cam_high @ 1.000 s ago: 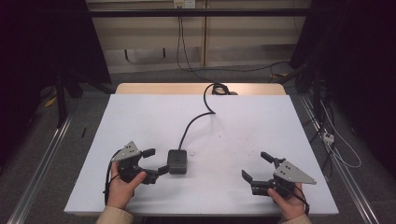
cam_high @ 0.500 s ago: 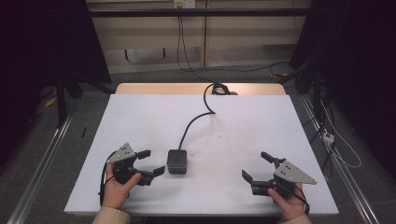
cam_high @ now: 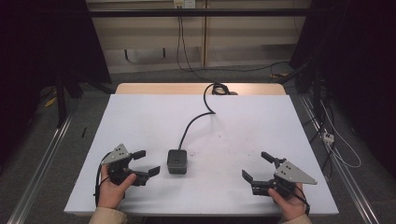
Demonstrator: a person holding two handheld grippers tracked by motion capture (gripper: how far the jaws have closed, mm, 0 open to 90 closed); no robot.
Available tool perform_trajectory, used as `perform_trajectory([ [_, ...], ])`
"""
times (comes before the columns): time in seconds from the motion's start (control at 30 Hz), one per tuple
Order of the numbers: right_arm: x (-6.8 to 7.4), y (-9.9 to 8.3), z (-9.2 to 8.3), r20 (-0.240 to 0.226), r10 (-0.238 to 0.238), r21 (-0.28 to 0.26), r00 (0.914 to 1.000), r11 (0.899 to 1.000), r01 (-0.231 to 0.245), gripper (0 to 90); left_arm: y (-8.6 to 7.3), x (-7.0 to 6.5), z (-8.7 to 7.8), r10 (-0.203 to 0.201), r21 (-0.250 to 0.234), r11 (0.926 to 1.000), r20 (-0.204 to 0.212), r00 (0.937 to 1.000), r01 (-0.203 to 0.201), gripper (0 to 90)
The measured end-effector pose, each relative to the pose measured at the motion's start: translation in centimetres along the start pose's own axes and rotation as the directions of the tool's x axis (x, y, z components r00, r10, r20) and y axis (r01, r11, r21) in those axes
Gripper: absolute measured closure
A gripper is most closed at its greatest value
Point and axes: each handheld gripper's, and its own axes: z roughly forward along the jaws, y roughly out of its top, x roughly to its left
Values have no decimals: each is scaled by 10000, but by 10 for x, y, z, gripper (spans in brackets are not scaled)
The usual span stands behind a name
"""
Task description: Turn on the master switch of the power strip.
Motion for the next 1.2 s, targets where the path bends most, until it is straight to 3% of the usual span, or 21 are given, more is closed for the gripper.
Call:
perform_trajectory([
  [0.43,0,0,0,-2,5,-5,10000,10000,-5,51,-3,7,-7,-89,-43,10000,-68,9999,88,71],
  [1.2,0,0,0,-26,11,-1,10000,10000,-11,50,-10,18,-19,-197,-131,9997,-732,9971,188,68],
])
